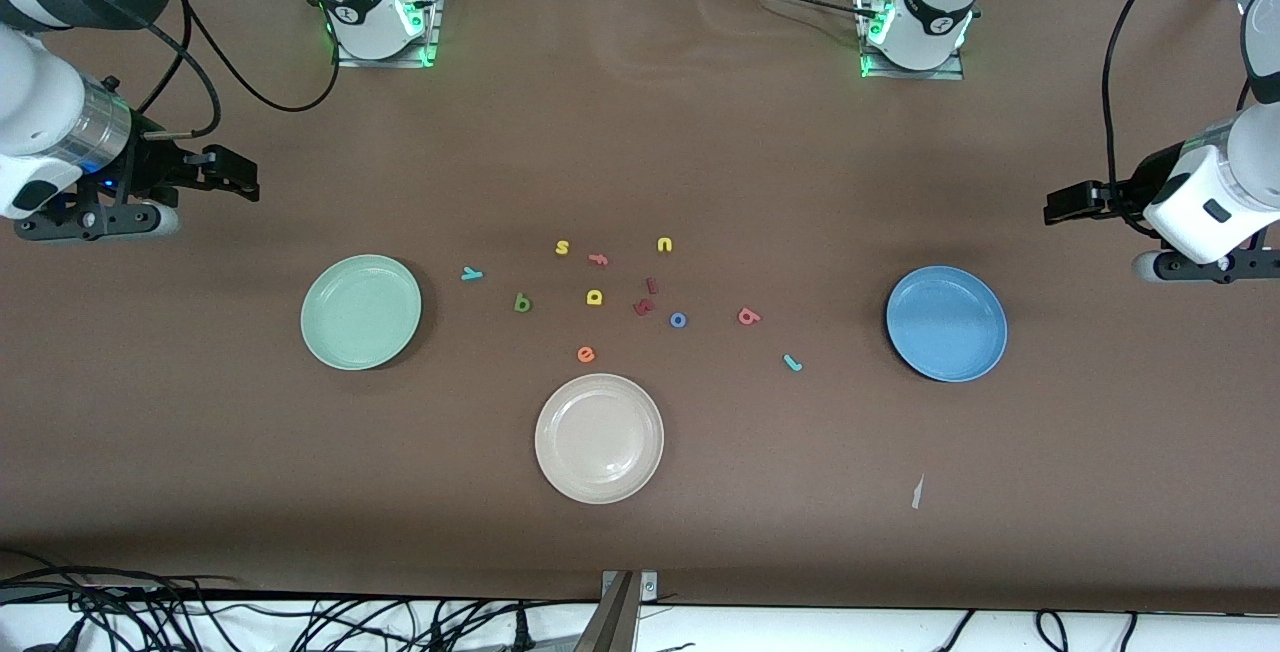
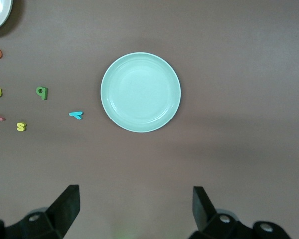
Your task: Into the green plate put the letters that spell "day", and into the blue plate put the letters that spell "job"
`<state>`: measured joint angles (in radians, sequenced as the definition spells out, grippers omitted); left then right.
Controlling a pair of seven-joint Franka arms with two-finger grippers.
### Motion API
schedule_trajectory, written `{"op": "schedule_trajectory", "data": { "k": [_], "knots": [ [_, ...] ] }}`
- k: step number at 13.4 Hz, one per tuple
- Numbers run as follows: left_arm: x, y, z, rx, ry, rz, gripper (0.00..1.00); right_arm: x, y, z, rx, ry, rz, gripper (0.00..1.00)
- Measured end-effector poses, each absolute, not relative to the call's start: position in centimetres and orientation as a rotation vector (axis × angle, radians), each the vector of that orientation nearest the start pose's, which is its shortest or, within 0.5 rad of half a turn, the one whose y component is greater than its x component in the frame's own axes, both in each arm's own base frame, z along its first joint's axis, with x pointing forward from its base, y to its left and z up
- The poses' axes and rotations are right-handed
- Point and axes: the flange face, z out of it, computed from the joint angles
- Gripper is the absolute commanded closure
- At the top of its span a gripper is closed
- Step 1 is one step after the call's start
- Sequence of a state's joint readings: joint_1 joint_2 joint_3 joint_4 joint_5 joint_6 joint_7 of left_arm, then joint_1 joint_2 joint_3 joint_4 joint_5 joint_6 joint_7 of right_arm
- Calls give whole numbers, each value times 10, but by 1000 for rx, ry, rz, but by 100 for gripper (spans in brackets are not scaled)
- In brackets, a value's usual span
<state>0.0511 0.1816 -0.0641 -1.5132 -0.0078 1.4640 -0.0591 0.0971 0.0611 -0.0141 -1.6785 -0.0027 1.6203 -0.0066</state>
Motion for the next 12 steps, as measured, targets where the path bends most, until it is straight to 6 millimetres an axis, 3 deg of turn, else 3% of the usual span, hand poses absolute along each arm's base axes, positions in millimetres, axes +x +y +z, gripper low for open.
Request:
{"op": "schedule_trajectory", "data": {
  "k": [12],
  "knots": [
    [591, -9, 539, -3131, -64, 363, 0, 567, 49, 539, -3141, -146, 186, 0]
  ]
}}
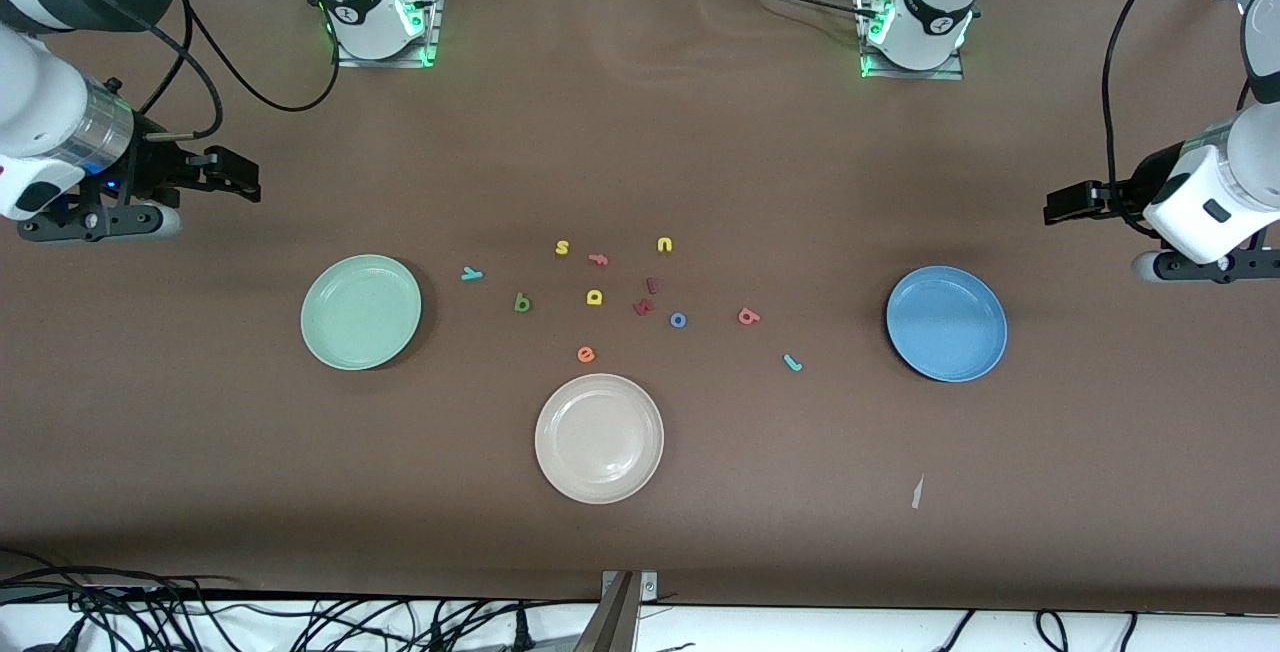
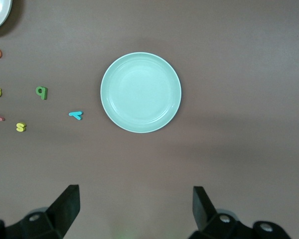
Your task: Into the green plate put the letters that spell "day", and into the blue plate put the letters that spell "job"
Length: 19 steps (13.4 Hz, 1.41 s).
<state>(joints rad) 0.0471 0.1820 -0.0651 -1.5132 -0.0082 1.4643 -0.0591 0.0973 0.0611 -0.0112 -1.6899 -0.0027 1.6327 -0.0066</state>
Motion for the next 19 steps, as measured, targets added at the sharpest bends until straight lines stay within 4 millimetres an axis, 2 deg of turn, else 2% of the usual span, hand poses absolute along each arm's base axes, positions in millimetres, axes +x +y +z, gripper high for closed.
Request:
{"op": "schedule_trajectory", "data": {
  "k": [2, 4, 6, 8, 12, 15, 19],
  "knots": [
    [594, -24, 532, -3129, -22, 370, 0, 567, 53, 536, -3140, -156, 182, 0],
    [603, -52, 512, -3128, 36, 376, 0, 567, 56, 535, -3140, -164, 179, 0],
    [613, -84, 488, -3138, -20, 379, 0, 567, 59, 534, -3141, -165, 172, 0],
    [623, -122, 459, -3150, -167, 367, 0, 567, 65, 528, -3143, -142, 164, 0],
    [631, -217, 378, -3119, -428, 328, 0, 565, 94, 508, -3149, -67, 132, 0],
    [614, -280, 317, -3117, -542, 247, 0, 565, 122, 485, -3150, 13, 106, 0],
    [575, -330, 244, -3100, -616, 216, 0, 560, 164, 438, -3148, 107, 93, 0]
  ]
}}
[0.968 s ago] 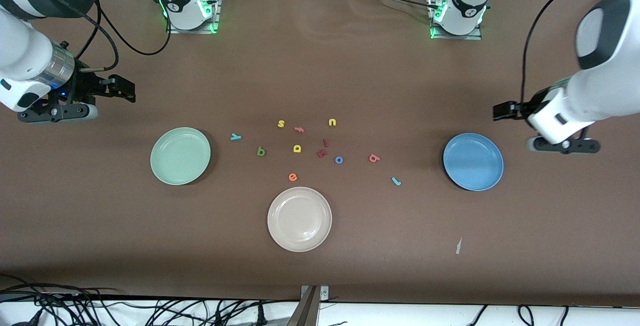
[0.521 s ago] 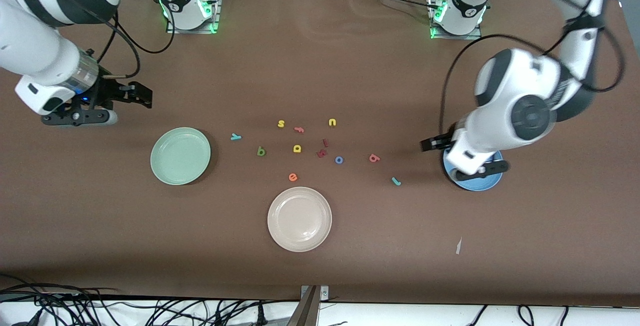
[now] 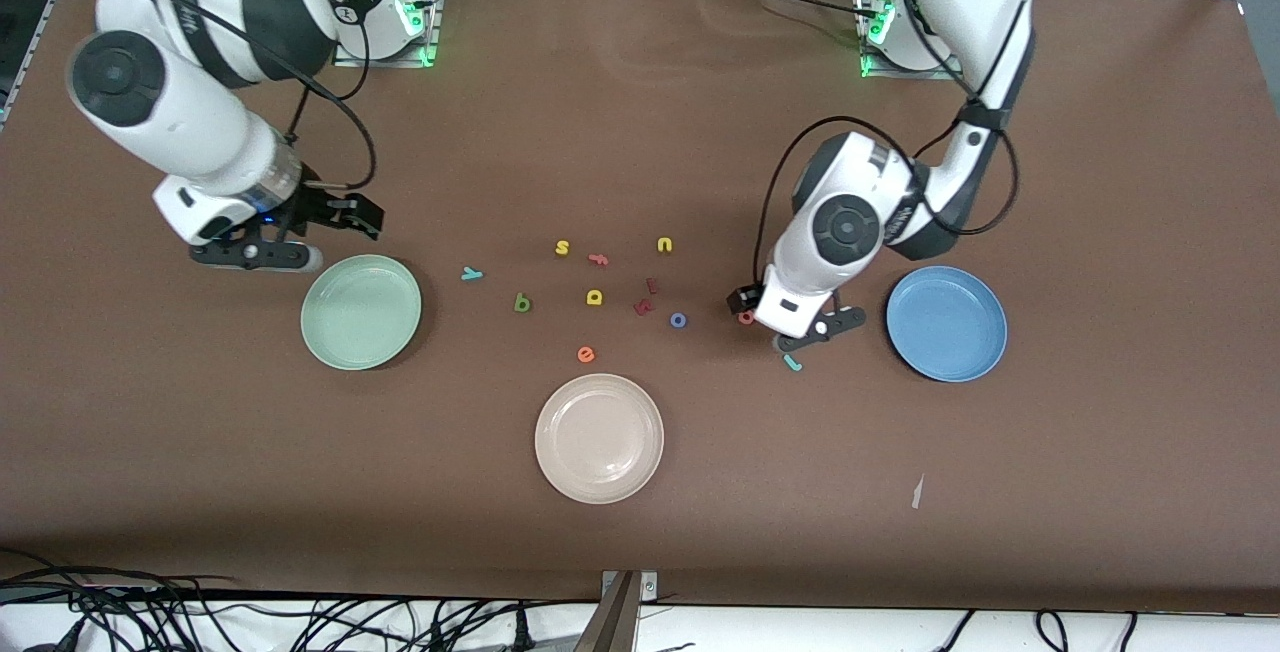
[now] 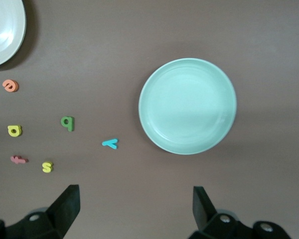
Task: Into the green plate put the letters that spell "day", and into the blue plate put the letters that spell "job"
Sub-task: 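Grasp the pink b with the left gripper while the right gripper reaches the teal y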
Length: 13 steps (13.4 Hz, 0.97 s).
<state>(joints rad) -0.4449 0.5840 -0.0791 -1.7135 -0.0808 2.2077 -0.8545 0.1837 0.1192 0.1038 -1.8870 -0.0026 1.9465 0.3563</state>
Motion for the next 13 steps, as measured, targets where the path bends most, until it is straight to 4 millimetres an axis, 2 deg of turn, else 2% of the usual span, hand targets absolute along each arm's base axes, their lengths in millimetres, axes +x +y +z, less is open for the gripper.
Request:
{"op": "schedule_trajectory", "data": {
  "k": [3, 7, 11, 13],
  "knots": [
    [568, -343, 215, -3100, -625, 205, 7, 557, 185, 405, -3153, 88, 131, 0],
    [575, -339, 200, -3107, -646, 172, 15, 554, 220, 367, -3148, 8, 121, 0],
    [577, -338, 185, -3096, -660, 182, 27, 547, 226, 319, -3120, -52, 7, 0],
    [578, -338, 178, -3079, -713, 189, 33, 542, 225, 303, -3108, -124, -35, 0]
  ]
}}
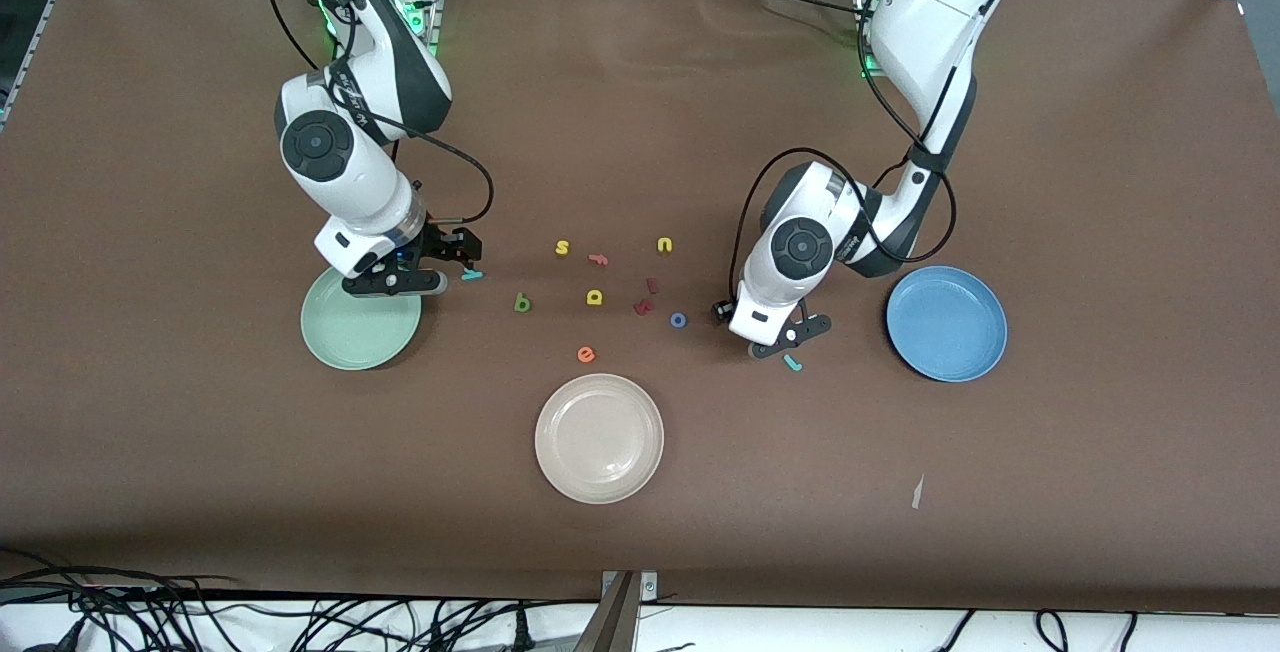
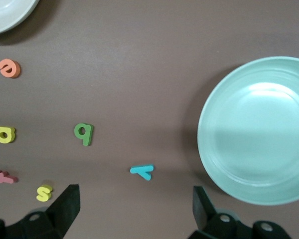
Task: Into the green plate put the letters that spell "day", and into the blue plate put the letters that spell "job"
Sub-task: 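Grasp the pink b with the left gripper while the right gripper reaches the teal y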
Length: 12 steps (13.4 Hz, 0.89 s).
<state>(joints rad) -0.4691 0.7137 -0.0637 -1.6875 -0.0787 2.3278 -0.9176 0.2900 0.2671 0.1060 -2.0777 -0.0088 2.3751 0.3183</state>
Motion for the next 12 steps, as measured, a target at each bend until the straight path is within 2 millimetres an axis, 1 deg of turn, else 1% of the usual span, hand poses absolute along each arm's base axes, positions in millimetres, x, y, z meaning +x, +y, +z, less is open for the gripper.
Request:
{"op": "schedule_trajectory", "data": {
  "k": [1, 2, 4, 6, 7, 10, 12],
  "knots": [
    [580, -339, 175, -3072, -741, 188, 37, 539, 224, 296, -3100, -145, -59, 0],
    [581, -339, 172, -3067, -762, 188, 45, 534, 222, 287, -3092, -156, -87, 0],
    [583, -340, 170, -3062, -787, 186, 57, 520, 218, 262, -3076, -183, -138, 0],
    [586, -341, 173, -3064, -800, 177, 73, 508, 215, 242, -3073, -202, -139, 0],
    [586, -341, 173, -3063, -804, 177, 78, 506, 214, 237, -3074, -205, -131, 0],
    [587, -340, 174, -3061, -795, 164, 87, 502, 217, 223, -3071, -214, -126, 0],
    [589, -339, 174, -3059, -786, 154, 92, 499, 221, 207, -3064, -226, -133, 0]
  ]
}}
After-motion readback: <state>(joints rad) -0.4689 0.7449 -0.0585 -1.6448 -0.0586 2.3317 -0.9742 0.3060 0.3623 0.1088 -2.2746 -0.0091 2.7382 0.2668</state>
